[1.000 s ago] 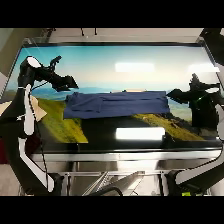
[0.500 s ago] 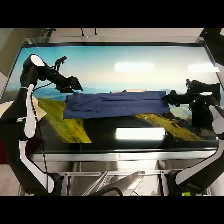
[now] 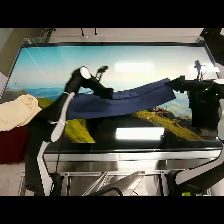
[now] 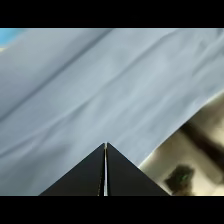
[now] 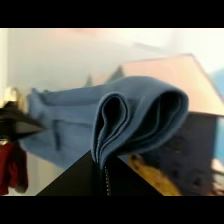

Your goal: Fold the shirts.

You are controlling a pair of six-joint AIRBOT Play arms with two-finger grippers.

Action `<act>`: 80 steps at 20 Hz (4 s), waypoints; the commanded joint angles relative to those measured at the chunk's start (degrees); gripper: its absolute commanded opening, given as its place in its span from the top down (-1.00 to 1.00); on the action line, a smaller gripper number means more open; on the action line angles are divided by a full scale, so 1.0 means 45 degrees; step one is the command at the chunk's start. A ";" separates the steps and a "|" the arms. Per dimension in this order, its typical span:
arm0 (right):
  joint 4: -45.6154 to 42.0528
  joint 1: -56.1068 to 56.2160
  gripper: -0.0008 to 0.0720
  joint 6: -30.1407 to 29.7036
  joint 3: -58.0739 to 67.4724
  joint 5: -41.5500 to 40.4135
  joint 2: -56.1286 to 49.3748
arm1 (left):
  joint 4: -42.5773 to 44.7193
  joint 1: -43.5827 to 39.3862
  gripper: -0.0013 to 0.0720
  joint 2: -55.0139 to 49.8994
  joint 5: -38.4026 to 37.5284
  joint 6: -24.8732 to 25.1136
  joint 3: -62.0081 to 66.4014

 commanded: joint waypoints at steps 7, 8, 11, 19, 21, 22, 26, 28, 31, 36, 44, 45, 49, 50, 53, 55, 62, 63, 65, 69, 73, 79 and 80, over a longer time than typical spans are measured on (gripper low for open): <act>0.0248 -0.0039 0.93 0.0680 0.1559 0.1666 0.2705 | -0.4090 -0.3954 0.89 -0.1923 0.6232 -0.0102 0.0039; 0.0248 -0.0039 0.93 0.0685 0.1588 0.1661 0.2705 | -0.4391 -0.4133 0.89 -0.1923 0.6421 0.0058 0.0053; 0.0243 0.0010 0.93 0.0733 0.1583 0.1676 0.2642 | -0.4634 -0.4337 0.89 -0.1904 0.5241 0.0121 0.1015; 0.0238 0.2866 0.93 0.0967 0.1579 0.0792 0.2613 | -0.4308 0.0034 0.89 0.2812 -0.1802 0.0753 0.0374; 0.0238 0.4425 0.93 0.0962 0.1574 -0.0563 0.2569 | -0.4177 0.1841 0.89 0.4279 -0.2608 0.0641 0.0607; 0.0204 0.5314 0.93 0.0957 0.1574 -0.1375 0.2482 | -0.4163 0.2710 0.89 0.4935 -0.2671 0.0330 0.0578; -0.0398 0.8947 0.93 0.0860 0.1569 -0.4449 0.1311 | -0.4177 0.5785 0.89 0.6659 -0.2861 -0.0024 0.0568; -0.0389 1.0574 0.93 0.0850 0.1569 -0.5999 0.0257 | -0.4177 0.6737 0.89 0.7067 -0.2924 -0.0019 0.0554; 0.0078 1.2730 0.89 0.0078 0.1574 -0.8179 -0.1545 | -0.4177 0.7490 0.89 0.7223 -0.3381 -0.0010 0.0554; 0.1141 1.2862 -0.36 -0.1336 0.1588 -0.8490 -0.1865 | -0.4221 0.7592 0.89 0.7218 -0.3517 0.0243 -0.0248; -0.2953 0.7713 -0.49 0.2249 0.1569 -0.4794 -0.0019 | -0.4289 0.7373 0.89 0.7218 -0.3575 0.0423 -0.1234; -0.3745 0.7101 -0.74 0.2890 0.1491 -0.4313 -0.0049 | -0.4284 0.7373 0.89 0.7218 -0.3594 0.0423 -0.1234; -0.5552 0.5348 -0.81 0.3954 0.0447 -0.3011 -0.0374 | -0.4289 0.7368 0.89 0.7218 -0.3609 0.0418 -0.1234; -0.5537 0.5231 -0.81 0.3905 0.0083 -0.3011 -0.0539 | -0.4289 0.7368 0.89 0.7218 -0.3604 0.0418 -0.1234; -0.5115 0.5552 -0.81 0.3653 -0.0306 -0.3041 -0.1292 | -0.4284 0.7368 0.89 0.7218 -0.3589 0.0418 -0.1234; -0.4027 0.6047 -0.81 0.2948 -0.0306 -0.3079 -0.1651 | -0.4284 0.7368 0.89 0.7218 -0.3580 0.0413 -0.1234; -0.3750 0.7038 -0.77 0.2841 -0.0306 -0.3560 -0.2171 | -0.4284 0.7363 0.89 0.7218 -0.3823 0.0413 -0.1234; -0.3313 0.7033 -0.52 0.2783 -0.0301 -0.3517 -0.2171 | -0.4284 0.7363 0.89 0.7218 -0.3866 0.0413 -0.1234; -0.2137 0.7023 0.78 0.2098 -0.0301 -0.3444 -0.2171 | -0.4284 0.7363 0.89 0.7218 -0.3910 0.0413 -0.1234; 0.0670 0.6936 0.93 0.0816 -0.0204 -0.3886 -0.1855 | -0.4284 0.7363 0.89 0.7218 -0.4085 0.0408 -0.1234; 0.1865 0.6295 0.93 0.0855 0.1093 -0.4847 -0.1302 | -0.4279 0.7363 0.89 0.7218 -0.4143 0.0413 -0.1239; 0.2565 0.3356 0.94 0.2710 0.3886 -0.7266 0.0083 | -0.4279 0.7363 0.89 0.7213 -0.4371 0.0418 -0.1263; 0.2560 0.2540 0.93 0.3400 0.4153 -0.7616 0.0330 | -0.4279 0.7363 0.89 0.7213 -0.4478 0.0418 -0.1263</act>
